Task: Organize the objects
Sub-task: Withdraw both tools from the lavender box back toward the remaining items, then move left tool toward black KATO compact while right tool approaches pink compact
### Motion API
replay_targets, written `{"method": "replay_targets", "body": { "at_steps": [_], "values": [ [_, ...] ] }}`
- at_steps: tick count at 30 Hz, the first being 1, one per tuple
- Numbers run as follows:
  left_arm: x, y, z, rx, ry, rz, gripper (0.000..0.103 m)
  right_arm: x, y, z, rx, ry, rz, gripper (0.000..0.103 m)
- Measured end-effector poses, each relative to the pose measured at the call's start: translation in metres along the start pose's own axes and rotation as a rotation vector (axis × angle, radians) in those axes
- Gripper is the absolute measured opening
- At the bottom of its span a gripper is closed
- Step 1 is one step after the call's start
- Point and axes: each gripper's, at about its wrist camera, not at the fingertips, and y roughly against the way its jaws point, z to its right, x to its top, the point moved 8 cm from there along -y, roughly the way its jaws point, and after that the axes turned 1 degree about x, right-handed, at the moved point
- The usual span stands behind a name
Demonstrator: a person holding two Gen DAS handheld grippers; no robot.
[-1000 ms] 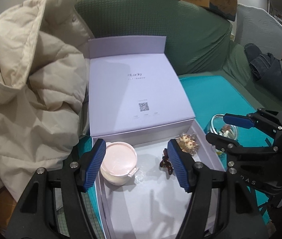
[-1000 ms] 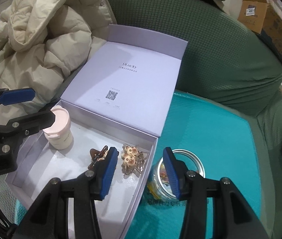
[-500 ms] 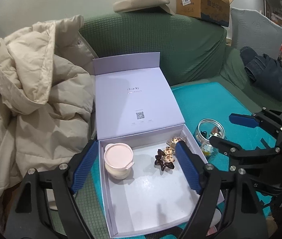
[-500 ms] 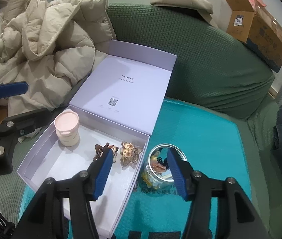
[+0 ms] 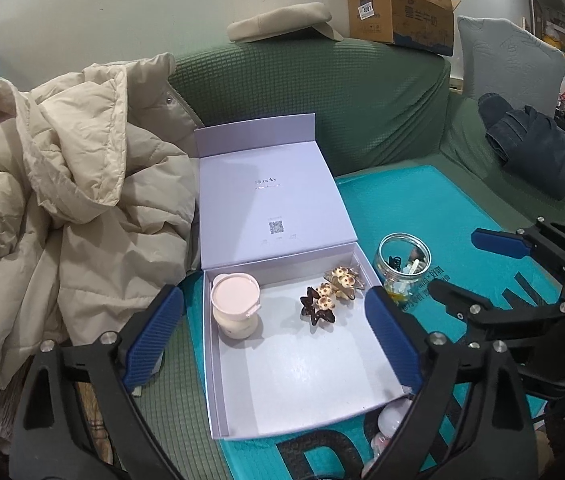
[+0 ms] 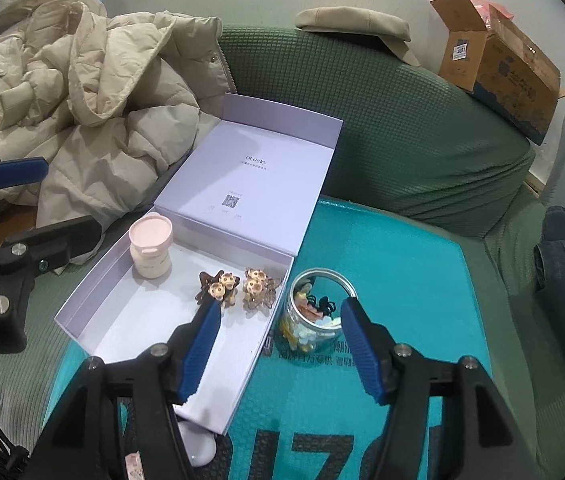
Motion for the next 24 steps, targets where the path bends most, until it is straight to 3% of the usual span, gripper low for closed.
{"method": "replay_targets", "body": {
  "at_steps": [24],
  "values": [
    [-0.058,0.029,0.013,0.034,0.05,-0.044,0.096,-0.055,0.034,-0.001,0.022,-0.017,-0.019,0.065]
  ]
}}
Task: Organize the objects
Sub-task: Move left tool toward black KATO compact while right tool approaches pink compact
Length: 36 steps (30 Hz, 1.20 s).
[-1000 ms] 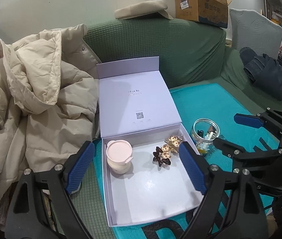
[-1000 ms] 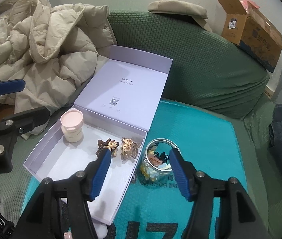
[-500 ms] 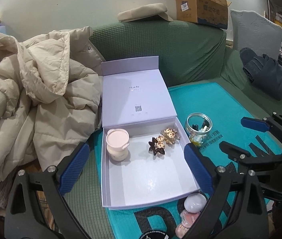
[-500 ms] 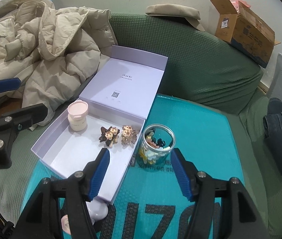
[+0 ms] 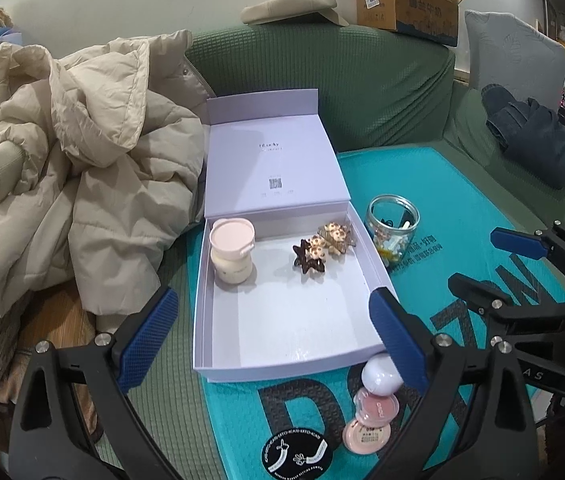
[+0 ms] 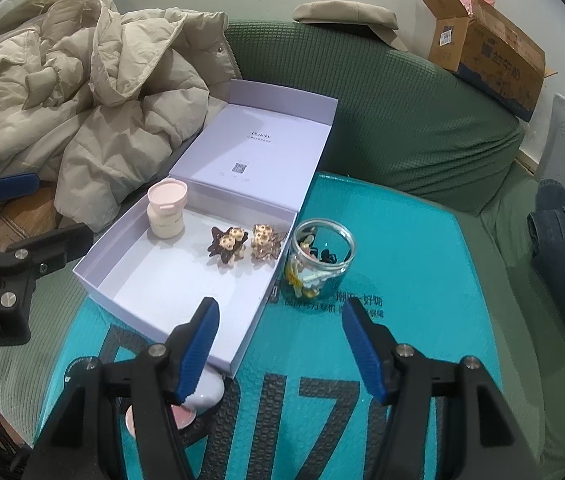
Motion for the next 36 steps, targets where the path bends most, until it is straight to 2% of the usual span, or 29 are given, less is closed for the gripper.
{"method": "replay_targets", "body": {
  "at_steps": [22,36],
  "values": [
    [-0.063,0.007,0.01,-0.022,0.01,-0.074,0.096,-0.053,0.001,-0.01,0.02,-0.022,-0.05,0.065],
    [-0.1,0.02,0.028,-0.037,-0.044,-0.094,0.096,-0.093,0.006,-0.014,0.03,-0.075,-0.08,0.065]
  ]
}}
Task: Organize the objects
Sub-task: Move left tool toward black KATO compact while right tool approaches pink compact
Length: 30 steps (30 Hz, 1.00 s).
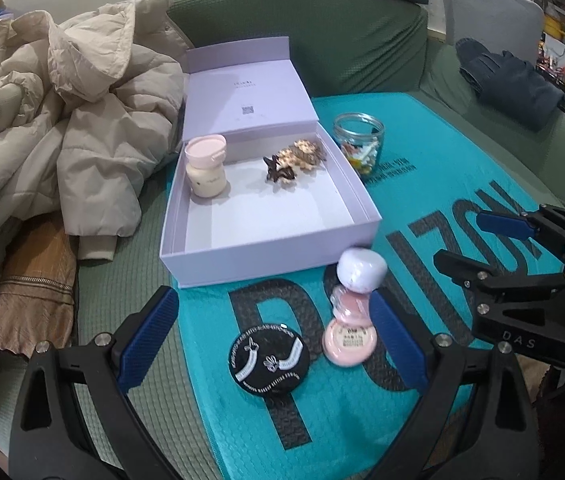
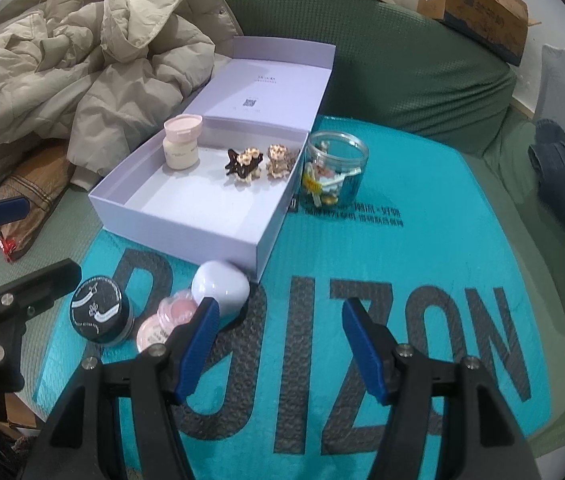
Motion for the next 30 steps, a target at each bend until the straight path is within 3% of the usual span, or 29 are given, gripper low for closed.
{"method": "replay_targets", "body": {
  "at_steps": [13,30],
  "values": [
    [-0.037,-0.009,0.005,-0.04,0.017,-0.047,0.096,-0.034,-0.003,-0.007,0.015,-0.038,-0.037,0.065],
    [-0.086,-0.038,-0.014,-0.079,0.055,-0.154,0.096,-0.065,-0.025,-0.043,0.122,-0.03,-0.095,0.065]
  ]
}}
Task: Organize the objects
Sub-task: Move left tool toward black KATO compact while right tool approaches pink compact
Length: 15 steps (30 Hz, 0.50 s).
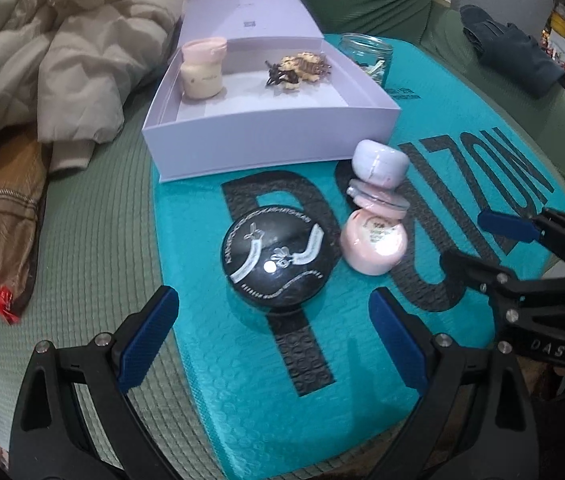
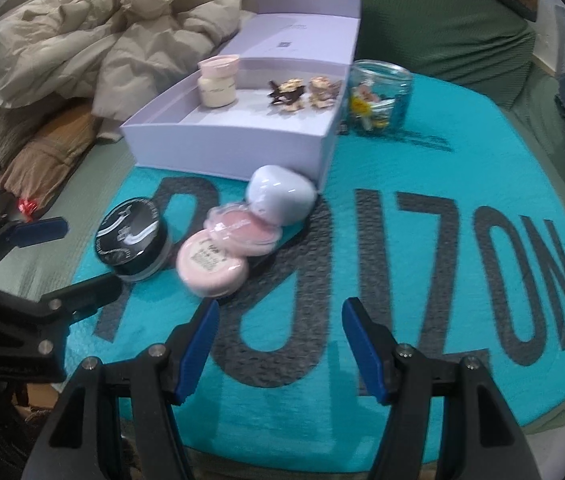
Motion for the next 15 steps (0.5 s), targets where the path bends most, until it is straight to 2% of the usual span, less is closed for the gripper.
{"method": "replay_targets", "body": {
  "at_steps": [7,15],
  "values": [
    [-0.004,-0.013,-0.02,0.007,0.035,-0.024,0.096,0.001,-0.014,-0.023,0.057,0.046,-0.021,0.065],
    [-0.001,-0.021,-0.029,-0.058,0.066,-0.026,0.096,0.008,-0.035,-0.035,0.116,0.047,-0.039,0.065]
  ]
}}
